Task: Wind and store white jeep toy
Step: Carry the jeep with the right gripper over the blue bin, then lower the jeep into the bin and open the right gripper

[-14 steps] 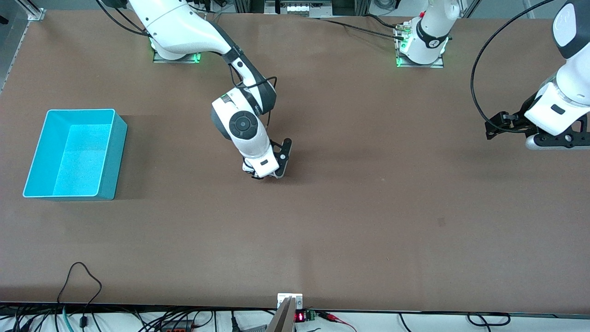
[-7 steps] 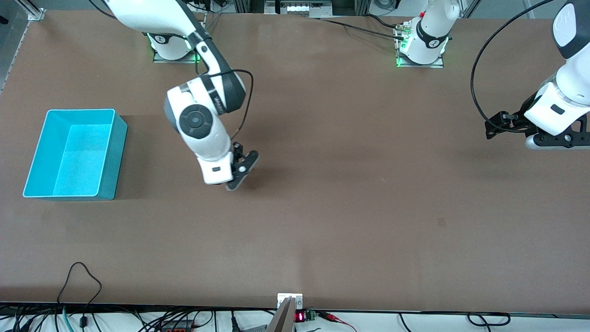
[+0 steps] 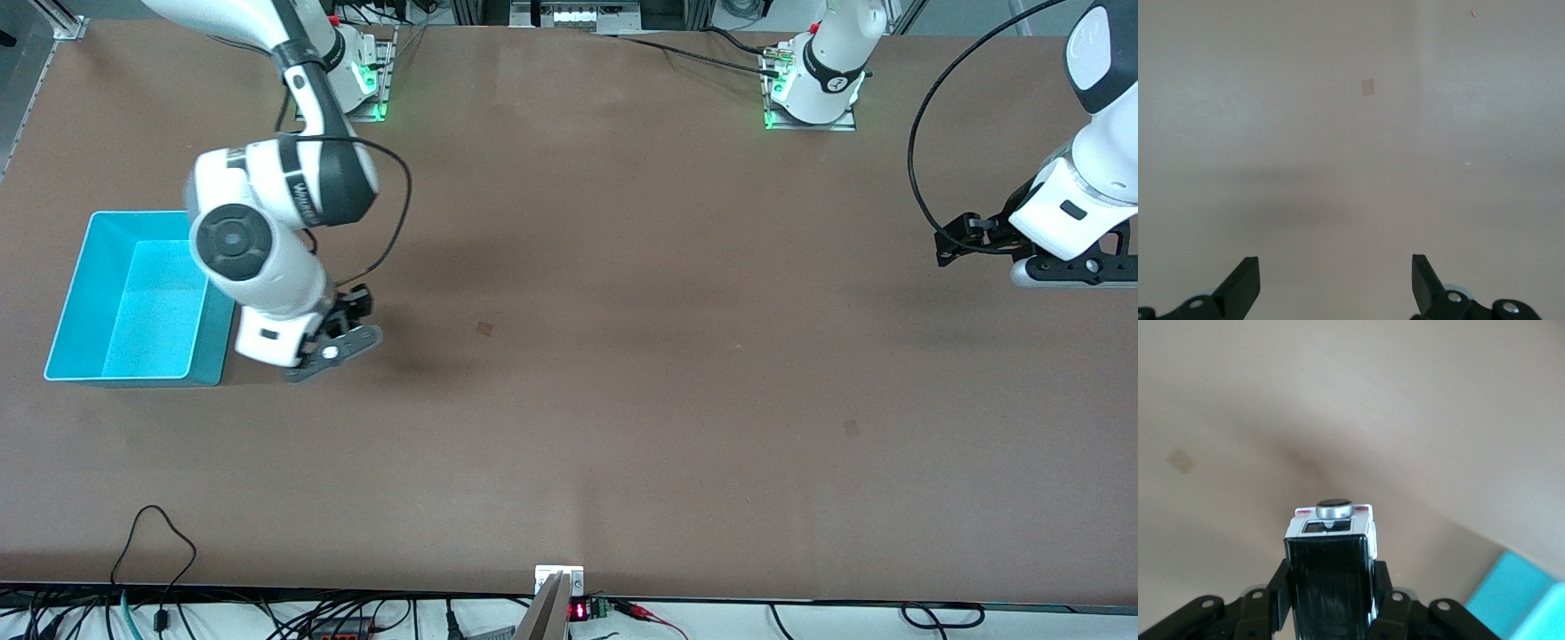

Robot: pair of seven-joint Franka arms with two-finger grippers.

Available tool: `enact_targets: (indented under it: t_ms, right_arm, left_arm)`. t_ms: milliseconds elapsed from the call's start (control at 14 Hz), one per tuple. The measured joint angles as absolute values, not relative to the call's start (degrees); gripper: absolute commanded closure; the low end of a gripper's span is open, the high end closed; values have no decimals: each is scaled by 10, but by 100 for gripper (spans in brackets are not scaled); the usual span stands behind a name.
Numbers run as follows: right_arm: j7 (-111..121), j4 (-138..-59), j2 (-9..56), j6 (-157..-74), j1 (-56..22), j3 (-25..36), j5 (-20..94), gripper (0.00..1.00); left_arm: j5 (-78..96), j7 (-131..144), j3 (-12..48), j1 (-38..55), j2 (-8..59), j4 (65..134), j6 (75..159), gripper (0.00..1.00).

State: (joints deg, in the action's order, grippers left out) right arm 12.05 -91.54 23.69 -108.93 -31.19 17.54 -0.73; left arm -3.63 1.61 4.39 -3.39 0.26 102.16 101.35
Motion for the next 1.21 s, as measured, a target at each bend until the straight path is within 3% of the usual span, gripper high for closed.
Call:
enact_targets:
  t_ms: [286,643,1214]
  right_arm:
    - [106,-927,220,-1077,-303,239,-7,100]
    - [102,-990,187,-1098,-212,250,-7,100]
    - [200,-1182,149,-1294,-65,252,-7,100]
  left_arm:
    - [-36,16,44,-34,3,1022,1013,0]
    - [-36,15,44,-34,3,1022,1013,0]
    - [-36,-4,43,-34,3,1022,1007,0]
